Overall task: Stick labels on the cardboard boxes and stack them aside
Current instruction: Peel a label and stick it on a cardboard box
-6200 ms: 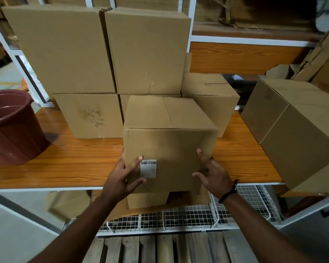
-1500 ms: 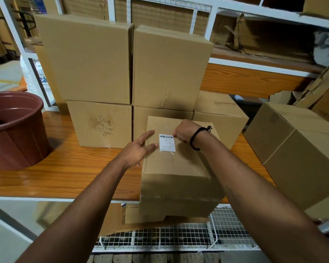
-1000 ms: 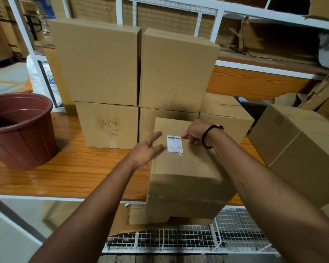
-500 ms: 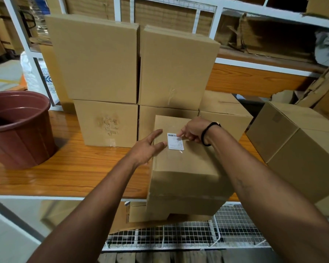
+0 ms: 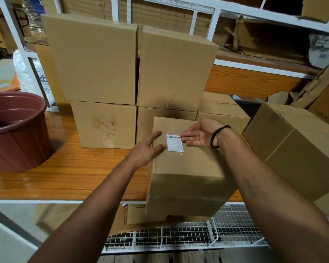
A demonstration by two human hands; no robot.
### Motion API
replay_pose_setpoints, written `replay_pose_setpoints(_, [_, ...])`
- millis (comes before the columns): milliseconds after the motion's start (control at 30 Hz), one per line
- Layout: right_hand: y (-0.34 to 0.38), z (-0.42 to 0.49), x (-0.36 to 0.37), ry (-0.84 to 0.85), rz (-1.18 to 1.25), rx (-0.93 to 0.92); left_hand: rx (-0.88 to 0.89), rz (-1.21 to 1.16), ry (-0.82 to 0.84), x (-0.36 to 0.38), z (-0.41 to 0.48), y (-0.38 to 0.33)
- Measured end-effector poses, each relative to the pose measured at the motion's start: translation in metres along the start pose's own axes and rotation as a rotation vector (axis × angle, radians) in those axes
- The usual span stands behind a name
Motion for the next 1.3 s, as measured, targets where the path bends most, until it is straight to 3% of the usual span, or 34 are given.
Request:
replay_pose_setpoints(367, [0.003,-0.002,-0.001,-0.036,-0.003,-0.011,0.011,0.0,0.004,0.0,0.0,0.0])
replay_pose_setpoints(600, [-0.004,0.002,-0.01,0.051,0.103,0.015,0.022,-0.011,0.001,0.001,0.0,0.0])
replay_pose_setpoints(967, [-0.002,0.003,-0.007,0.084,0.043,-0.045,0.026,-0.01,-0.019,-0.001,0.0,-0.002])
replay_pose_setpoints(1067, [0.003,0.006,-0.009,-0.05,-0.213,-0.218,0.024,-0.024,-0.021,0.0,-0.001,-0.003])
replay_pose_setpoints(1200, [0.025,0.0,0.017,-0.245,-0.972,-0.568,0.007,-0.064,-0.029,-0.001,-0.003,-0.004])
replay_pose_setpoints(1300, [0.031,0.006,0.037,-0.234,-1.278,-0.597,-0.003,-0.094,-0.031,0.0,-0.004,-0.004])
Point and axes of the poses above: each hand's wrist, its own z-axis towards the middle knuckle, its own x-axis out of the palm, y = z × x, the point moved 8 cm from there along z, towards the middle knuckle, and after that the axes turned 12 degrees about x, right-handed, at the moved point
